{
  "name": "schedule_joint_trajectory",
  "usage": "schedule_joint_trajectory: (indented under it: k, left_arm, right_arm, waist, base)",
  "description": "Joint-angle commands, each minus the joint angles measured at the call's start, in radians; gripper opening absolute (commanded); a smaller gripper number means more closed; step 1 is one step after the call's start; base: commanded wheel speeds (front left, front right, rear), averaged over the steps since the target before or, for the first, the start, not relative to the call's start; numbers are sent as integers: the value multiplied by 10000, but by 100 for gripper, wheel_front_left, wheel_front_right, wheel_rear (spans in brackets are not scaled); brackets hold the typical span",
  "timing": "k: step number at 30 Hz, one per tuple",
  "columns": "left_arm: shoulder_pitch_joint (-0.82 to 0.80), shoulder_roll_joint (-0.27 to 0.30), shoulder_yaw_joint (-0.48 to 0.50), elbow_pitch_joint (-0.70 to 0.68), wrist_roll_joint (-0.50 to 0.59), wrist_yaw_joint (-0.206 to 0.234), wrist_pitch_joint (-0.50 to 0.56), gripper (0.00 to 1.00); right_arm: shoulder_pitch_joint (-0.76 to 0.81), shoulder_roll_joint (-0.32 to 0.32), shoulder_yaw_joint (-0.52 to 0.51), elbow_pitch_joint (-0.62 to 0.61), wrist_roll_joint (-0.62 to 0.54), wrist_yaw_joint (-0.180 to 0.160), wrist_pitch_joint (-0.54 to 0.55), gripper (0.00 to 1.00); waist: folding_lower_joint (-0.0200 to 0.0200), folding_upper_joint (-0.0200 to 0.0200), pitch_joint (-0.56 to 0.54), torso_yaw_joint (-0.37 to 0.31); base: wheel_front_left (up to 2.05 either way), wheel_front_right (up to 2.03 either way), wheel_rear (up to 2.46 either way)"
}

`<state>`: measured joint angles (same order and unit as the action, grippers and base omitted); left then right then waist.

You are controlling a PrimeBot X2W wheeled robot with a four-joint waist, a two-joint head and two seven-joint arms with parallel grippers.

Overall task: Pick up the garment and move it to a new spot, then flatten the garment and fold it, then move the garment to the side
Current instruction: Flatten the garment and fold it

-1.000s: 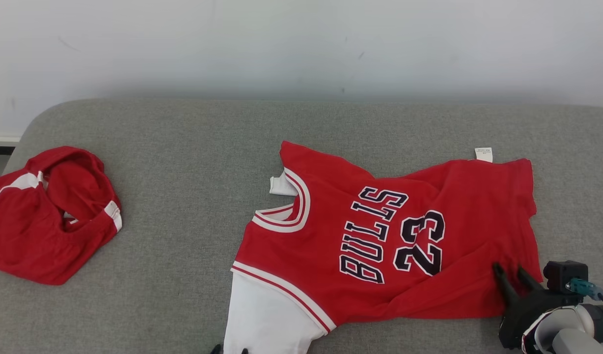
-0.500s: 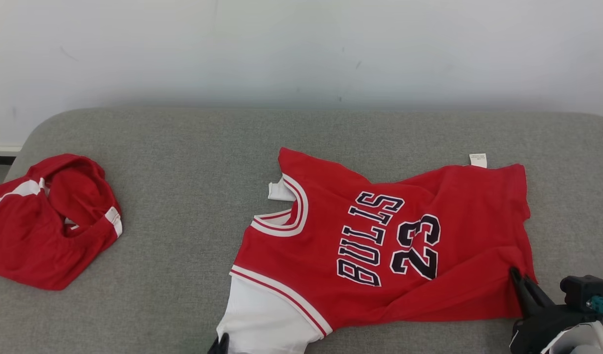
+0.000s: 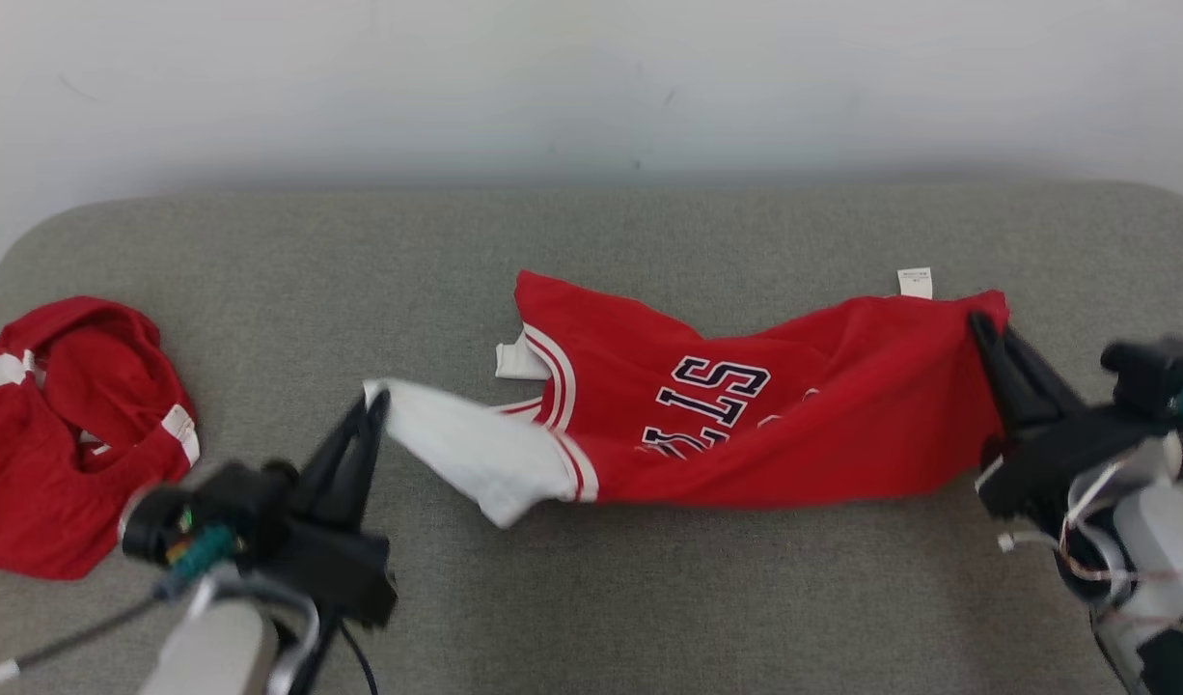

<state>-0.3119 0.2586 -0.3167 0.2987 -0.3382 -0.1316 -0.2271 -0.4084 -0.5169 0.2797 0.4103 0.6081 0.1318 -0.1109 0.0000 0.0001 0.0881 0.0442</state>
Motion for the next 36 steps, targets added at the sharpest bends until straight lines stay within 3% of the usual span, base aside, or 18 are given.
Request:
schedule_joint_trajectory:
  k: [1,8,15,24,31,36]
  left_arm:
    - [-1112,410,-164,-90,-272,21,271,0]
    - [-5160,1434,-688,187,-1151,21,1143,0]
    - [-10135,1847,-1268,1314,-1525,22,1700,0]
    - [-15131,1533,-1811,3329,-1468,24,1566,0]
    - [-17613,1185,-2309,5140,-1480,24,1062,0]
    - [-18367,854,-2886,5940,-1679,22,699,0]
  right_arm:
    - [-844,86,-12,-236,-31,-24,339,0]
    - [-3959,98,-153,-78,178,-24,1425,0]
    - [-8120,55,-392,775,681,-24,2344,0]
    - [-12267,93,-30,2248,586,-24,2599,0]
    - [-14139,353,103,3686,487,-24,2328,0]
    - [-14835,494,466,4270,541,-24,2079,0]
  waist:
    - [0,-1,626,-277]
    - [0,-1,2165,-517]
    - [0,-1,3904,-813]
    - [0,-1,5077,-989]
    - [0,-1,5365,-986]
    - [0,-1,5549,-970]
  base:
    - [0,0,0]
    - [0,0,0]
    - [0,0,0]
    - [0,0,0]
    - [0,0,0]
    - [0,0,0]
